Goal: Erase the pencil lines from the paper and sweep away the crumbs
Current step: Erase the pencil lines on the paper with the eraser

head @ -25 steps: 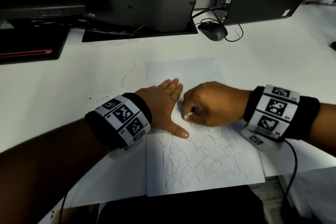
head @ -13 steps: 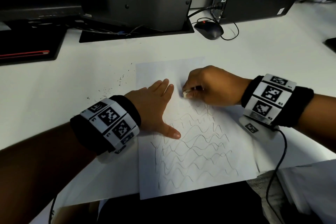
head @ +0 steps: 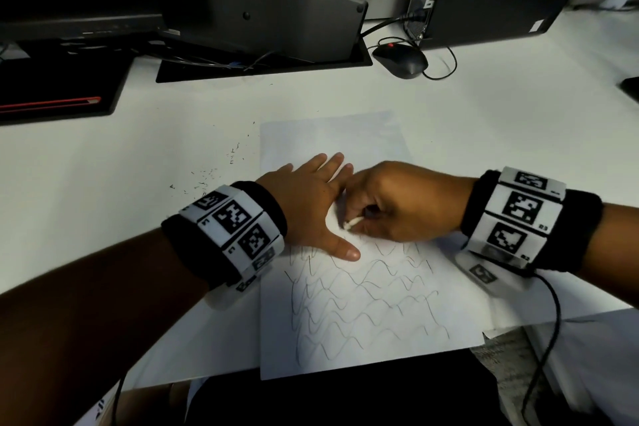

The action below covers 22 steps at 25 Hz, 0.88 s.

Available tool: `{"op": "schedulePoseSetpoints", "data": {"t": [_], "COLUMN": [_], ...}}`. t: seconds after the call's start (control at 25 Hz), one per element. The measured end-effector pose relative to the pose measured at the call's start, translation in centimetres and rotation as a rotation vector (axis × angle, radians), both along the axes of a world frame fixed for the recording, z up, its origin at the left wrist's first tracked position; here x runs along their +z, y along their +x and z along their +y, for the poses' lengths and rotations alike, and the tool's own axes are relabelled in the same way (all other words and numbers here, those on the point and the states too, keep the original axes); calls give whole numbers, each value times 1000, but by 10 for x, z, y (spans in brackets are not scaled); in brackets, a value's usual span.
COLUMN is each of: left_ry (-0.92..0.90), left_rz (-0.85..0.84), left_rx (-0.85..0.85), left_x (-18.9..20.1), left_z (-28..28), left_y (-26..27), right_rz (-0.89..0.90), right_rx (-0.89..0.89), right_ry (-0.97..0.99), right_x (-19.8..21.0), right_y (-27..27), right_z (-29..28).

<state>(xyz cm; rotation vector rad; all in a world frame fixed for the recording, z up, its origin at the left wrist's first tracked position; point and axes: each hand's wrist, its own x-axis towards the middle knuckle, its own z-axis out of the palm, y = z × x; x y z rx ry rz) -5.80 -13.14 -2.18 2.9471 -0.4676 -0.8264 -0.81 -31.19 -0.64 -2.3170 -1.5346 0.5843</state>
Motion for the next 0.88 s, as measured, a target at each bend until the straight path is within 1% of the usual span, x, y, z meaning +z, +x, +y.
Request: {"op": "schedulePoseSetpoints", "data": {"t": [0.12, 0.16, 0.28, 0.32, 0.36, 0.44, 0.52, 0.6, 0.64, 0.76, 0.8, 0.88], "left_ry": [24, 26, -2, -7, -4, 12, 19, 5, 4, 18, 19, 7], "left_rz": [-3, -1, 4, 4, 6, 2, 4, 7, 3, 5, 3, 1], "left_rx": [-6, -5, -17, -18, -15, -16, -26, -36, -36, -17, -18, -26], "left_x": [0, 0, 0, -1, -2, -2, -2, 0, 0, -3, -3, -3], "left_z": [-2, -2, 1, 1, 2, 1, 2, 2, 2, 3, 3, 4], "left_y": [-1, -1, 0, 0, 0, 0, 0, -2, -2, 0, 0, -2], "right_rz": [-132, -164, -132, -124, -129, -183, -211, -158, -148, -179, -188, -142], "right_rx": [-96, -103, 28, 33, -4, -60, -4, 85, 70, -78, -71, 36], "right_ry": [-1, -10, -61, -73, -75, -77, -72, -88, -98, -65, -50, -52], "right_x": [4, 3, 1, 2, 4, 7, 2, 0, 1, 7, 5, 1], "right_y": [14, 13, -5, -5, -1, 6, 0, -12, -9, 6, 4, -9], "right_z": [-2, -1, 4, 5, 7, 8, 10, 10, 10, 9, 9, 10]}}
